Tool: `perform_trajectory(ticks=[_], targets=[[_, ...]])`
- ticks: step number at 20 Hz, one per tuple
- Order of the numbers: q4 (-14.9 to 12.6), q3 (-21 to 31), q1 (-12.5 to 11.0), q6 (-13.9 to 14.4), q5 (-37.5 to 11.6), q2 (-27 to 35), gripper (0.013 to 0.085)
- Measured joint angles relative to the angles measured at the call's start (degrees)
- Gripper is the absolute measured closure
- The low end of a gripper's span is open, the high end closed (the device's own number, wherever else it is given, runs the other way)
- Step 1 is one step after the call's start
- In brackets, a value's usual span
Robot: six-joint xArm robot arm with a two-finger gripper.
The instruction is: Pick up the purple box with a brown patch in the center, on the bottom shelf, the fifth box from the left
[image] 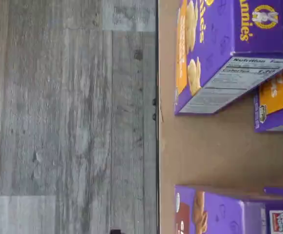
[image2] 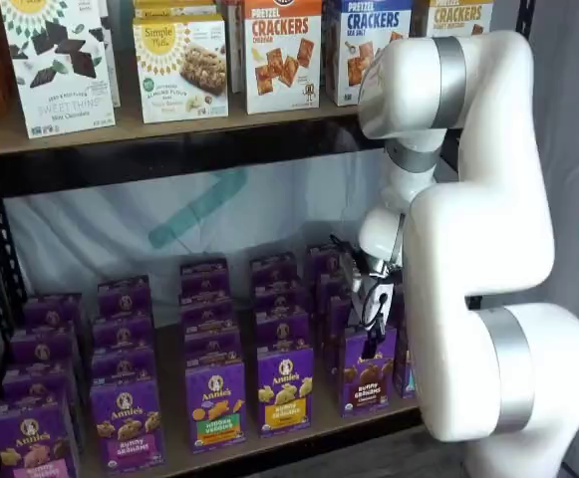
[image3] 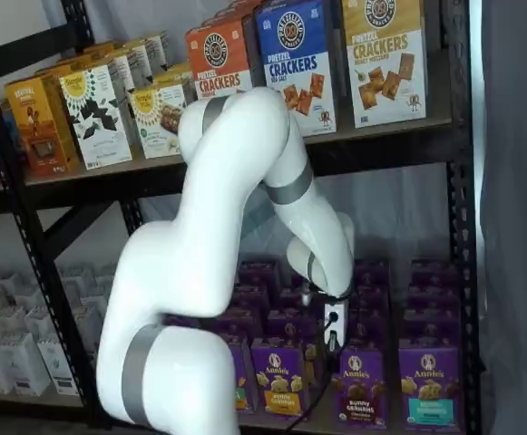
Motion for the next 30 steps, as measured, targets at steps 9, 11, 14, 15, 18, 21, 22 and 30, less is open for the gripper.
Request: perform_trajectory(ticks=[9, 11, 14, 15, 18, 21, 22, 30], targets=[[6.01, -0.22, 0.9, -4.25, 0.98, -0.88, 0.013], [6.4, -0.38, 1.01, -4.57, 0.04, -0.54, 0.013], [6.02, -1.43, 0.88, -4.45, -1.03, 0.54, 0.013], [5.26, -1.97, 0.73, -3.9, -1.2, 1.05, 0.013], [2.7, -3.66, 0.51, -1.86, -1.6, 2.66, 0.013], [0.46, -5.44, 0.48, 0.16, -1.67, 4.32, 0.013], [-0.55, -5.97, 0.51, 1.09, -1.72, 4.84, 0.013], [-12.34, -10.22, 0.68, 11.97, -0.79, 8.98, 0.013]])
